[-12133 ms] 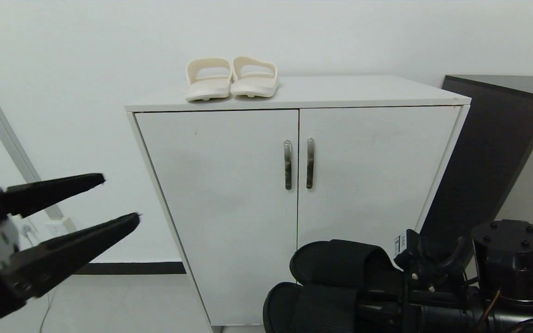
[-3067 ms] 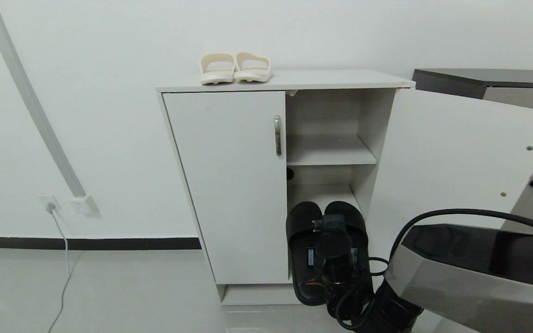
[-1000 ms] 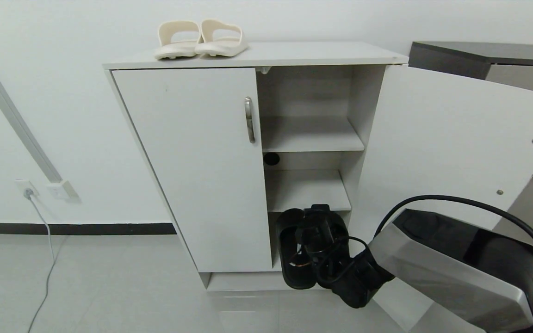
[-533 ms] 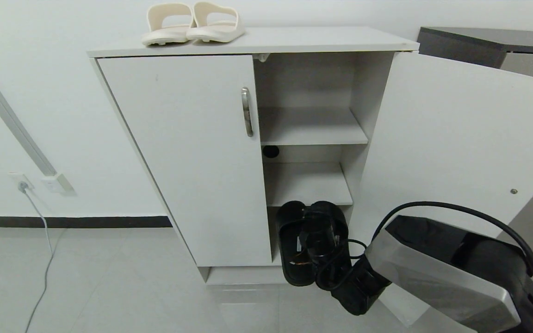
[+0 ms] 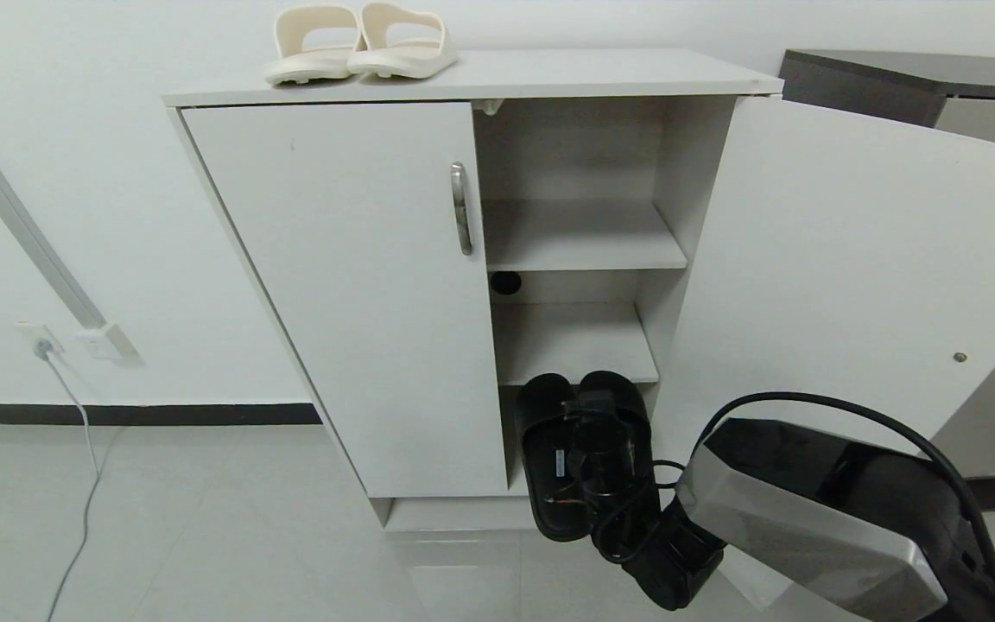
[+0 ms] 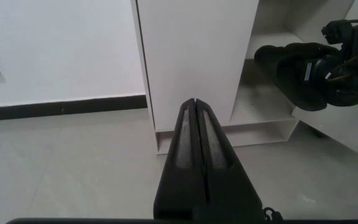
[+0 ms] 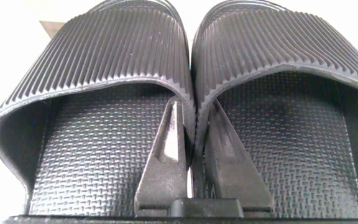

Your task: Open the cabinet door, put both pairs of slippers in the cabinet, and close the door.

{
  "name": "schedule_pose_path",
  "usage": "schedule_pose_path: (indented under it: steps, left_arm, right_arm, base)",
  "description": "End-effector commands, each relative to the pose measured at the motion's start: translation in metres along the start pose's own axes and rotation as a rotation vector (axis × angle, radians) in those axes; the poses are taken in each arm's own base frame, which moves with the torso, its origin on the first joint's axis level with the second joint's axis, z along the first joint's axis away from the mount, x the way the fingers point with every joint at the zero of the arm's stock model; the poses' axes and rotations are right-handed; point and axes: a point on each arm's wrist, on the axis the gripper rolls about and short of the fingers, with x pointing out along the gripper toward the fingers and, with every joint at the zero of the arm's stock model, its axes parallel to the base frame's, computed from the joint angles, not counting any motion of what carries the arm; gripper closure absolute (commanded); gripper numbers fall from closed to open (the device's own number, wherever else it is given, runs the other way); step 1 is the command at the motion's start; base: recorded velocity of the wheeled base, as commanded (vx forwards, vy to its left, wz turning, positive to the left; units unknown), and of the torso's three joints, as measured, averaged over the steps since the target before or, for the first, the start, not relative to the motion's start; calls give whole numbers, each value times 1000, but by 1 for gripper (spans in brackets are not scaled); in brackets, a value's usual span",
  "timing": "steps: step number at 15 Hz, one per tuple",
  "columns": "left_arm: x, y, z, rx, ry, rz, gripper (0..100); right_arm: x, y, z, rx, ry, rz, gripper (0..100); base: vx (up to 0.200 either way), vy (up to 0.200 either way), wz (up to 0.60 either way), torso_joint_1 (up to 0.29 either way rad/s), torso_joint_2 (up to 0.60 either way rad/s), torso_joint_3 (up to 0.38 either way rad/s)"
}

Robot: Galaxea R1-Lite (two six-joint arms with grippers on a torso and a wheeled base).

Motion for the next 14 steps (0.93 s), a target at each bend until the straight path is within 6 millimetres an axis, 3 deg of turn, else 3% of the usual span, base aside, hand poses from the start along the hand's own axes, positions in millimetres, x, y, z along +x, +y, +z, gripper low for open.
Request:
schedule_pose_path:
  steps: [1,3,14]
  left_arm:
    - [0,0,0,-1,2,0,100]
    - [0,0,0,-1,2,0,100]
    - [0,0,0,-1,2,0,100]
  right_arm:
    - [0,0,0,-1,0,0,100]
    - [1,0,0,0,-1,-1,100]
    - [2,-2,1,3,-3,-6,100]
  base:
    - [0,0,0,0,0,0]
    - [0,0,0,0,0,0]
    - [200,0,0,0,2,1]
